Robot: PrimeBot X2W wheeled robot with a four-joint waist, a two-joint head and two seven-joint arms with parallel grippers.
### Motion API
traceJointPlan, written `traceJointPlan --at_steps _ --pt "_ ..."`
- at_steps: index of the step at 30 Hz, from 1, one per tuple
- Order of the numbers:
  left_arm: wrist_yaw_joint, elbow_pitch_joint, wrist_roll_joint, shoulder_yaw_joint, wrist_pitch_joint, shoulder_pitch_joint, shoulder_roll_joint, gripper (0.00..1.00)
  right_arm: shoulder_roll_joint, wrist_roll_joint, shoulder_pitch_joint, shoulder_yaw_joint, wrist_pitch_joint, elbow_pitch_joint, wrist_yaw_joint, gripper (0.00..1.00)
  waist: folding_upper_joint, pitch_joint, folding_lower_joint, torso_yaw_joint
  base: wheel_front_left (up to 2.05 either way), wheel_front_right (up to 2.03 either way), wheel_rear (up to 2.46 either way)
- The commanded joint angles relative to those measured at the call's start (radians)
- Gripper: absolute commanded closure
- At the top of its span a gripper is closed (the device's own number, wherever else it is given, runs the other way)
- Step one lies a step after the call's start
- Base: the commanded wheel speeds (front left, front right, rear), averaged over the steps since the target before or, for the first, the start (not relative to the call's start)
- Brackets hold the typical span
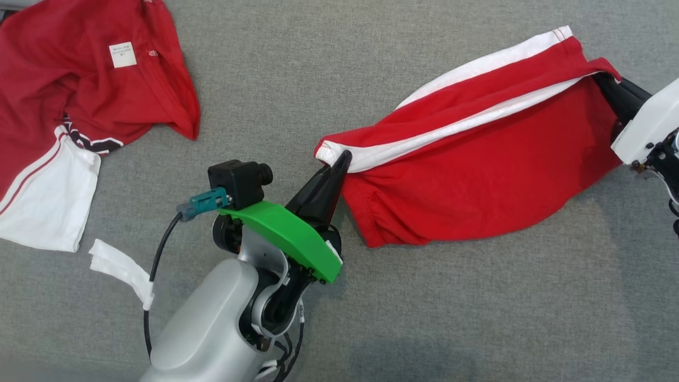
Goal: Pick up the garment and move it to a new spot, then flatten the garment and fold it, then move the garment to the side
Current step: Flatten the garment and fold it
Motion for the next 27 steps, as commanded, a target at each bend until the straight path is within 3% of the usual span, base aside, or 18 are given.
traceJointPlan --at_steps 1,13,14,15,16,17,18,19,27 --pt "-0.005 0.015 0.008 0.002 -0.004 -0.026 -0.005 1.00 -0.006 -0.016 -0.025 0.007 0.018 0.013 -0.001 1.00 0.0000 0.014 0.0000 0.011 0.00 0.00 0.00" --pt "-0.020 0.128 -0.005 -0.010 -0.016 -0.097 -0.049 1.00 0.010 -0.085 -0.125 0.023 0.097 0.095 -0.001 1.00 0.0000 0.048 0.0000 0.038 0.00 0.00 0.00" --pt "-0.017 0.132 -0.008 -0.006 -0.022 -0.099 -0.051 0.91 0.013 -0.091 -0.129 0.019 0.090 0.100 -0.001 0.73 0.0000 0.049 0.0000 0.038 0.00 0.00 0.00" --pt "-0.014 0.137 -0.008 -0.004 -0.026 -0.102 -0.053 0.64 0.016 -0.097 -0.131 0.015 0.081 0.102 -0.001 0.31 0.0000 0.050 0.0000 0.038 0.00 0.00 0.00" --pt "-0.014 0.141 -0.008 -0.004 -0.030 -0.104 -0.054 0.52 0.019 -0.102 -0.133 0.009 0.071 0.105 -0.001 0.00 0.0000 0.051 0.0000 0.038 0.00 0.00 0.00" --pt "-0.014 0.144 -0.008 -0.005 -0.031 -0.107 -0.056 0.42 0.021 -0.108 -0.136 0.006 0.058 0.106 -0.001 0.00 0.0000 0.052 0.0000 0.037 0.00 0.00 0.00" --pt "-0.013 0.146 -0.009 -0.004 -0.034 -0.109 -0.057 0.13 0.024 -0.119 -0.141 -0.002 0.039 0.110 -0.001 0.00 0.0000 0.052 0.0000 0.036 0.00 0.00 0.00" --pt "-0.012 0.149 -0.009 -0.004 -0.035 -0.112 -0.058 0.00 0.028 -0.128 -0.143 -0.006 0.027 0.117 -0.001 0.00 0.0000 0.053 0.0000 0.035 0.00 0.00 0.00" --pt "0.000 0.137 0.027 0.006 -0.089 -0.124 -0.051 0.00 0.049 -0.163 -0.146 -0.016 -0.046 0.148 -0.001 0.00 0.0000 0.051 0.0000 0.020 0.00 0.00 0.00"
